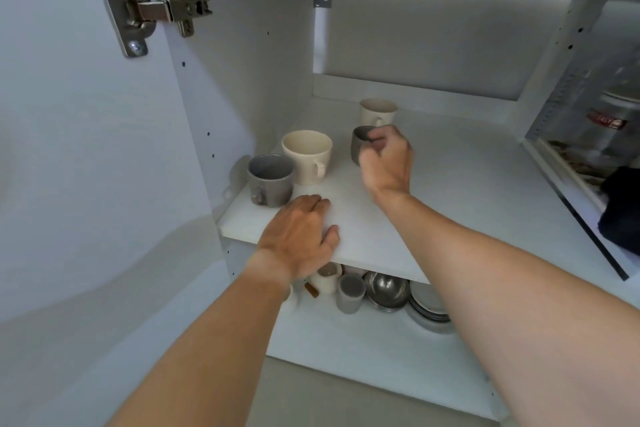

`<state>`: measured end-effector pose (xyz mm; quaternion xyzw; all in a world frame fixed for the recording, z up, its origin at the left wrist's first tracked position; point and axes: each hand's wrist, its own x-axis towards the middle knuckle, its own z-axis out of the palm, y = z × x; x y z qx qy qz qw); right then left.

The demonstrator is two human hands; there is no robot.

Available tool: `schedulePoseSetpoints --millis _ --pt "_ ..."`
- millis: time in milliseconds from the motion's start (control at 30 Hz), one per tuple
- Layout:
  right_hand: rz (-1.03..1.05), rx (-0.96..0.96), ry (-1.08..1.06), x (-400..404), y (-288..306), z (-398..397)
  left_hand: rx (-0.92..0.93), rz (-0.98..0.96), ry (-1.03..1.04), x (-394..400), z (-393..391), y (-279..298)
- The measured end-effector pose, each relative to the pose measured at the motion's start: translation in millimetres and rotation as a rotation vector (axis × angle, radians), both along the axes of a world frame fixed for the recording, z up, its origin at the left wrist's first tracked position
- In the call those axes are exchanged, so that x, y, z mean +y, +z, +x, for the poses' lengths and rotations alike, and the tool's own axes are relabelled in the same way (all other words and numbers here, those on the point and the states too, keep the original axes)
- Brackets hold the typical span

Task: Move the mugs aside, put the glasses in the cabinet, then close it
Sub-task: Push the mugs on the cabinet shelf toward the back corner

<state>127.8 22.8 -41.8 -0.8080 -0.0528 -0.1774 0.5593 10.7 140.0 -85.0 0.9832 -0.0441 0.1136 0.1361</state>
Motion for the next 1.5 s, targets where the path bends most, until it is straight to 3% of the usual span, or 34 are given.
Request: schedulePoseSetpoints --millis 100,233,467,767,1500 --pt "-0.073 0.100 -0.102 -16.0 1.3 26.8 0.010 0.052 -0.045 7.4 2.7 -4.1" --pt "-0.151 0.330 0.016 -22.4 -6.3 57.1 -0.003 0.126 -0.012 7.0 4.1 -14.2" --pt "-0.080 0.322 0.093 4.6 -7.2 67.0 0.077 0.113 -0.027 8.2 8.1 -15.8" --pt "-0.136 0.311 0.212 48.7 -4.3 75.5 0.172 0.119 -0.130 23.4 12.2 -9.4" --pt "-0.272 0.297 0.203 76.6 -18.6 74.6 0.094 0.080 -0.113 23.7 13.6 -18.3"
